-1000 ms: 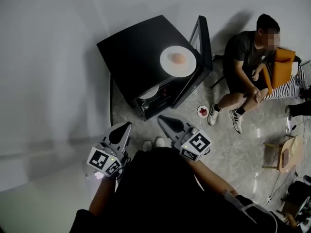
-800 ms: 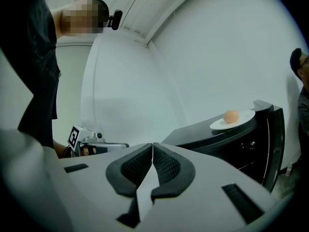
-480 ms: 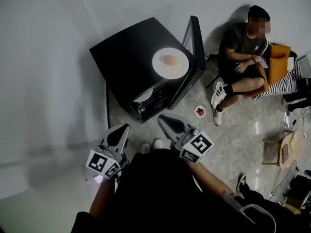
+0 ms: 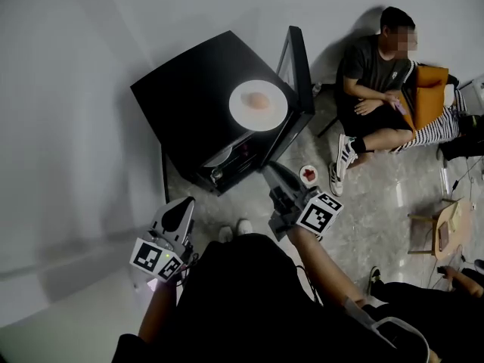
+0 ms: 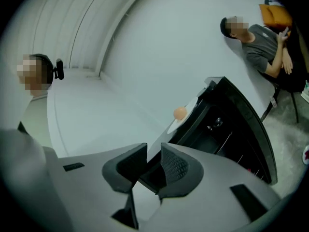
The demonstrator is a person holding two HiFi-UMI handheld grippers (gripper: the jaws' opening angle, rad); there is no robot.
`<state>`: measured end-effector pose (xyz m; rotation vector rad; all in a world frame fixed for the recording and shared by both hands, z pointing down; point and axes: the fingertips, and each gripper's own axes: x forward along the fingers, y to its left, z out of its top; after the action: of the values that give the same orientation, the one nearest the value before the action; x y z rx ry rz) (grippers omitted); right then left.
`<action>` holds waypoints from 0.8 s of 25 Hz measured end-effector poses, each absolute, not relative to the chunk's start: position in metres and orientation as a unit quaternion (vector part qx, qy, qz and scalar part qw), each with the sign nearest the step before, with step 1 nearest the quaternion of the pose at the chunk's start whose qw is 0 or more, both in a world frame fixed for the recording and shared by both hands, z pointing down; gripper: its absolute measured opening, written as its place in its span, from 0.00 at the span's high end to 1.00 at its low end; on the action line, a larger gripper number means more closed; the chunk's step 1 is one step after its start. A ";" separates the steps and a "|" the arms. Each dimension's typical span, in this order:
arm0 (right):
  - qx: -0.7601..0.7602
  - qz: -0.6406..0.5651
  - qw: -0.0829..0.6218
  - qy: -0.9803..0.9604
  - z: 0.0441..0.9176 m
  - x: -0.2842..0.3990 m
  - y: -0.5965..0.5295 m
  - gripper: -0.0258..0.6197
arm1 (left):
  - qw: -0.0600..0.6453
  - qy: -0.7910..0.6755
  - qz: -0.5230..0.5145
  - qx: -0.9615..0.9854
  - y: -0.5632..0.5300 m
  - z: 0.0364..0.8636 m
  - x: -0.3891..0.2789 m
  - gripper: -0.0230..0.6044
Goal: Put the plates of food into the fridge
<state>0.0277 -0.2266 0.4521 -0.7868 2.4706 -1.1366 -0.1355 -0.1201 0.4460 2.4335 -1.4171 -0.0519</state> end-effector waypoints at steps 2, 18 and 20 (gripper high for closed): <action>-0.277 -0.412 0.167 0.852 0.453 0.031 -0.234 0.83 | 0.162 -0.496 -0.017 0.853 -0.122 0.446 -0.137 0.92; -0.285 -0.545 0.277 0.739 0.469 0.051 -0.298 0.74 | 0.164 -0.505 -0.012 0.847 -0.132 0.447 -0.147 0.92; -0.287 -0.559 0.281 0.726 0.475 0.051 -0.306 0.74 | 0.165 -0.505 -0.012 0.847 -0.134 0.449 -0.148 0.92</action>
<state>0.0507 -0.3063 0.4752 -0.7685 1.9454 -1.4976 -0.1482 -0.1336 0.4486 2.4140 -1.4399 -0.0334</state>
